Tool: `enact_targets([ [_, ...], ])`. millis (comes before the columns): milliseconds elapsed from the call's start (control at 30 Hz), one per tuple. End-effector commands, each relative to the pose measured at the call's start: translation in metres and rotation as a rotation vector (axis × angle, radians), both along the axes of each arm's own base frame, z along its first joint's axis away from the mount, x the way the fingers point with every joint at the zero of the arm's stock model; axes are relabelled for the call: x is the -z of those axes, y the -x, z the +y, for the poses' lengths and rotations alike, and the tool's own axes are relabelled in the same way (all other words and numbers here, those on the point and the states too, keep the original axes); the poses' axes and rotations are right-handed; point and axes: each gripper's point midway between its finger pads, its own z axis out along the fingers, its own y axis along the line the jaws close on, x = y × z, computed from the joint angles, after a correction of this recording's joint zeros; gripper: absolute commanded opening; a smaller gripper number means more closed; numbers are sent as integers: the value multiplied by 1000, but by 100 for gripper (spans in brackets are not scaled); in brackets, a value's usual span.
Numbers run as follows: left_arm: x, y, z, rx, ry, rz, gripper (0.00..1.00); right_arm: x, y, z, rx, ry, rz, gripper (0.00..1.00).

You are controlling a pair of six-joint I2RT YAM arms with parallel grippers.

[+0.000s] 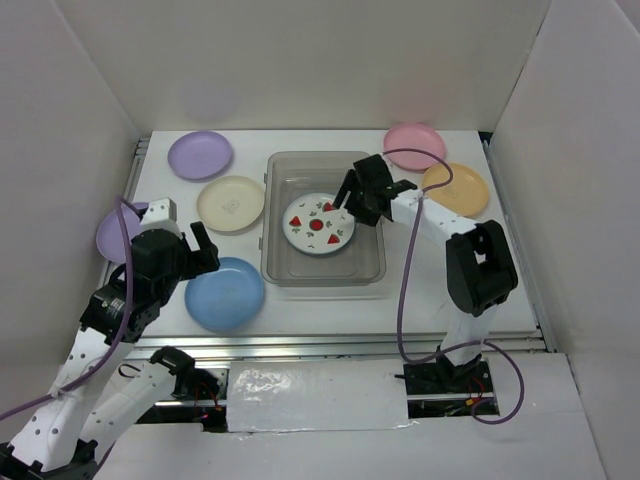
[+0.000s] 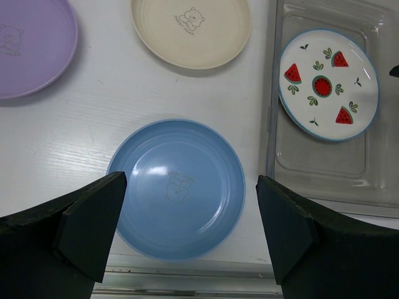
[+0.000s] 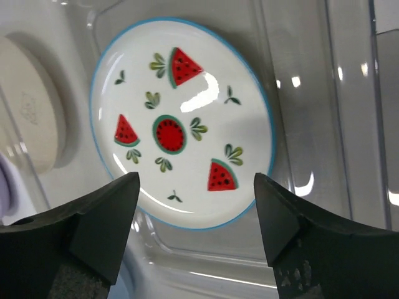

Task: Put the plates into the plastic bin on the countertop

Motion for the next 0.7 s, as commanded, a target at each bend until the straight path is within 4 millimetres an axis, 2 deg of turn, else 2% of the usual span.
enact_targets([
  [0, -10, -5, -3, 15, 3, -38, 99, -76, -15, 10, 28, -32, -191, 82],
  [33, -9, -5, -3, 16, 2, -35, 99, -84, -13, 7, 36, -22, -205, 100],
  [100, -9, -5, -2, 9, -1, -31, 99, -100, -10, 9, 32, -20, -231, 100],
  [133, -8, -5, -2, 2, 1, -29, 99, -119, -6, 9, 30, -29, -262, 100],
  [200, -7, -6, 2, -23, -9, -20, 99, -137, -2, 2, 49, -40, -296, 100],
  [233, -7, -6, 4, -40, -6, -17, 99, -160, 5, -8, 66, -61, -337, 100],
  [267, -6, -5, 6, -53, -12, -11, 99, -170, 8, -19, 85, -72, -355, 100],
  [300, -5, -6, 8, -64, -17, -5, 99, -164, 12, -33, 113, -66, -341, 100],
  [333, -4, -6, 10, -78, -20, 0, 99, -180, 12, -68, 200, -81, -373, 100],
  [367, -4, -6, 10, -80, -22, 1, 99, -180, 15, -86, 235, -92, -373, 100],
  [400, -4, -5, 11, -83, -22, 2, 99, -164, 17, -106, 277, -93, -339, 100],
  [433, -5, -6, 12, -86, -25, 0, 99, -166, 15, -148, 375, -98, -347, 100],
  [500, -5, -5, 12, -88, -26, -1, 99, -140, 19, -187, 464, -85, -286, 100],
  [533, -5, -5, 15, -101, -31, -2, 99, -128, 19, -225, 556, -71, -262, 100],
  [567, -5, -5, 15, -107, -30, -2, 99, -119, 20, -243, 597, -71, -244, 100],
  [600, -5, -5, 17, -115, -32, -1, 99, -98, 24, -257, 627, -74, -205, 100],
  [633, -5, -5, 17, -116, -34, 1, 99, -93, 19, -263, 620, -121, -218, 100],
  [667, -3, -5, 17, -121, -38, 8, 99, -84, 21, -287, 675, -135, -216, 99],
])
